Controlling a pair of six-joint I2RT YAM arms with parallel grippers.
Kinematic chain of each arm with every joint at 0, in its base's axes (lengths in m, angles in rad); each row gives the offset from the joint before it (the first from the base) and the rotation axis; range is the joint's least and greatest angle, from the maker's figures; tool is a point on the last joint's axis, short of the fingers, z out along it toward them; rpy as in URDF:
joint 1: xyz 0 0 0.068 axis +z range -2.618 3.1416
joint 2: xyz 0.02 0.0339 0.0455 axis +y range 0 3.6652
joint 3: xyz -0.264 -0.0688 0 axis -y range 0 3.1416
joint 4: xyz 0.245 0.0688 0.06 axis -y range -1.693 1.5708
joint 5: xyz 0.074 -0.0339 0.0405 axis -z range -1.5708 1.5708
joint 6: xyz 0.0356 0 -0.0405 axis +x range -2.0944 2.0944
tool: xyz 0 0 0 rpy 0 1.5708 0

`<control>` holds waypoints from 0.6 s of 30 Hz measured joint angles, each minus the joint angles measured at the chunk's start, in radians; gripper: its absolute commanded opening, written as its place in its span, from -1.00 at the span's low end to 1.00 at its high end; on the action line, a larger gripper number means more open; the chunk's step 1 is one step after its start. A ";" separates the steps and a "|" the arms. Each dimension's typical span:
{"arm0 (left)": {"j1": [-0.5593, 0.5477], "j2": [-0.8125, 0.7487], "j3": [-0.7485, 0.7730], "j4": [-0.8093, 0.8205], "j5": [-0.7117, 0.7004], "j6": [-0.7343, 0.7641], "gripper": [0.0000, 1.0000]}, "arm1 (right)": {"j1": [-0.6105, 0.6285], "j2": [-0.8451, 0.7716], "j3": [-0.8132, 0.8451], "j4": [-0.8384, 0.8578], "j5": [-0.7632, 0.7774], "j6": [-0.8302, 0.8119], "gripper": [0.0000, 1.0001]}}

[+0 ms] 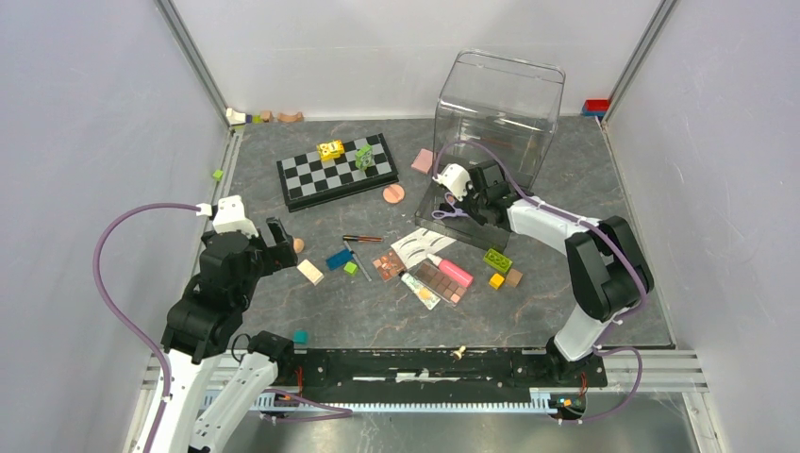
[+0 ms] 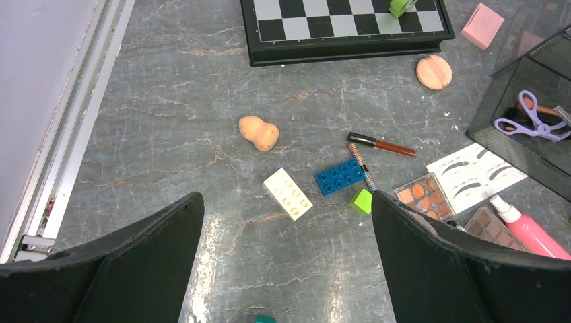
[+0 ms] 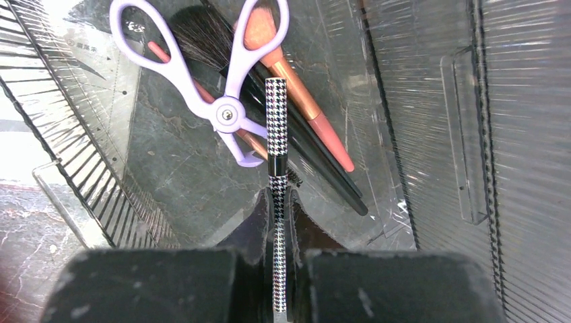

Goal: Organize the makeup
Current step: Place the makeup tool in the drawer.

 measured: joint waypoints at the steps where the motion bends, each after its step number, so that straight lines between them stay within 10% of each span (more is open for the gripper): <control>1: 0.000 0.000 0.000 0.000 0.000 0.000 1.00 | 0.000 0.000 0.000 0.000 -0.004 0.001 -0.95; 18: 0.004 0.000 0.000 0.000 0.000 0.000 1.00 | 0.000 -0.134 -0.006 -0.058 -0.312 -0.053 -0.87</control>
